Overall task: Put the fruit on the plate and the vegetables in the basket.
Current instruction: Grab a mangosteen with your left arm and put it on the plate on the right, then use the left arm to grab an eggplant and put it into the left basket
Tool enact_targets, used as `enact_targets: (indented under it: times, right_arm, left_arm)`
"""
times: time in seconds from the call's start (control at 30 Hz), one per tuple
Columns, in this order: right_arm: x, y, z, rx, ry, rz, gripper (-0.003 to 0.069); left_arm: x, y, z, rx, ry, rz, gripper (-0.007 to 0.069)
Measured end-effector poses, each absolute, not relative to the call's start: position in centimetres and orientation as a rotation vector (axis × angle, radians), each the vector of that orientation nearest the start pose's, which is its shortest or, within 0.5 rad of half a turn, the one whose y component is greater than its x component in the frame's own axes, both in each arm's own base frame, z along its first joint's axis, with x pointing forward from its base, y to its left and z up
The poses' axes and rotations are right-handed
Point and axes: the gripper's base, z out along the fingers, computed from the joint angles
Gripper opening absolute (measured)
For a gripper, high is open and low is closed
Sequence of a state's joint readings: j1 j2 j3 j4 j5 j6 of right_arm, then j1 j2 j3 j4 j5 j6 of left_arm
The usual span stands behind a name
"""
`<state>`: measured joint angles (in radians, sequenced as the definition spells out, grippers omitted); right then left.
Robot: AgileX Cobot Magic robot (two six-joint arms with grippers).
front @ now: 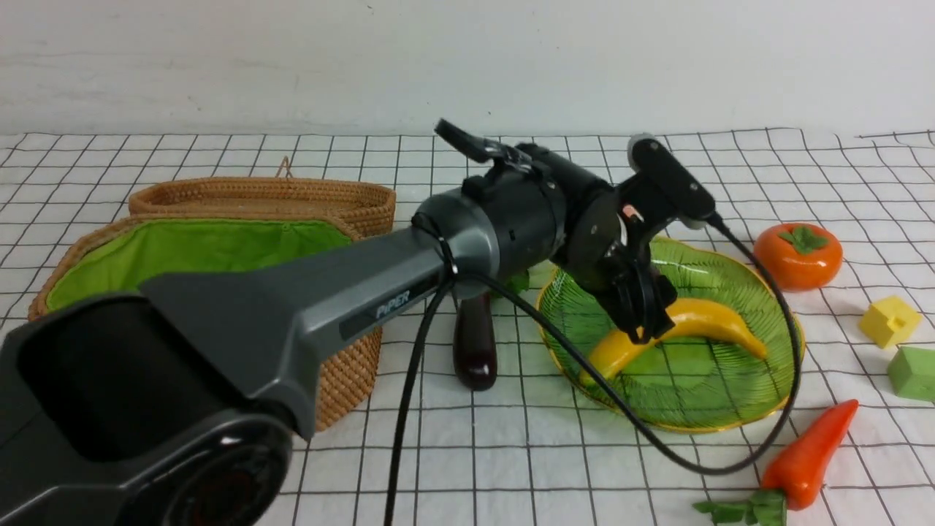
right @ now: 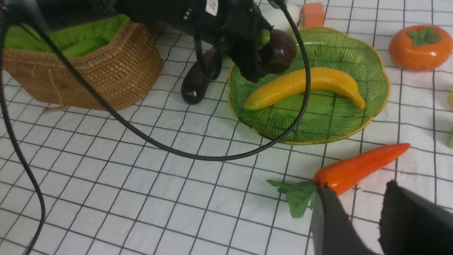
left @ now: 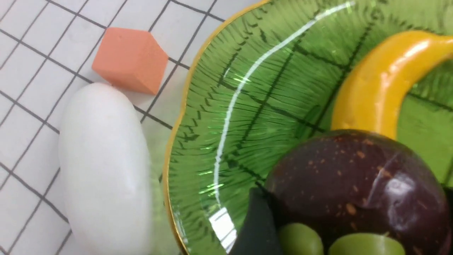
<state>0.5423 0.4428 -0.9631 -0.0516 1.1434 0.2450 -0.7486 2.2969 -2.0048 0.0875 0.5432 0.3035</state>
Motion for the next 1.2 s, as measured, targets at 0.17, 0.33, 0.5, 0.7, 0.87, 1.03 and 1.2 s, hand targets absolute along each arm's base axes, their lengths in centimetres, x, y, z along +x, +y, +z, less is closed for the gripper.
enact_targets:
  times: [0.17,0.33,0.5,0.7,0.87,1.03,1.2]
  right_arm:
    - [2.7,1.4,38.9,-0.321,2.166,0.415,0.0235]
    - [2.7,1.3,38.9,-0.327,2.171,0.411,0.0235]
    - [2.8,1.4,39.0,-0.351,2.149,0.402,0.0235]
    - [2.9,1.4,39.2,-0.358,2.122,0.404,0.0235]
    - [2.9,1.5,39.3,-0.363,2.109,0.404,0.0235]
    - [3.0,1.6,39.5,-0.364,2.082,0.428,0.0235]
    - [2.9,1.7,39.4,-0.367,2.092,0.429,0.0235]
  left_arm:
    - [39.7,-36.1,21.3,1.135,1.996,-0.150,0.0622]
    - [39.1,-35.4,23.7,1.048,2.062,-0.183,0.0668]
    - [37.4,-33.9,28.6,0.960,2.120,-0.229,0.0636]
    - [34.6,-31.0,33.4,0.744,2.334,-0.268,0.0414]
    - [34.1,-29.5,31.5,0.619,2.588,-0.087,0.0137]
    - [35.8,-30.2,25.9,0.619,2.688,0.096,0.0167]
    - [38.5,-29.6,21.6,0.523,2.721,0.144,0.0388]
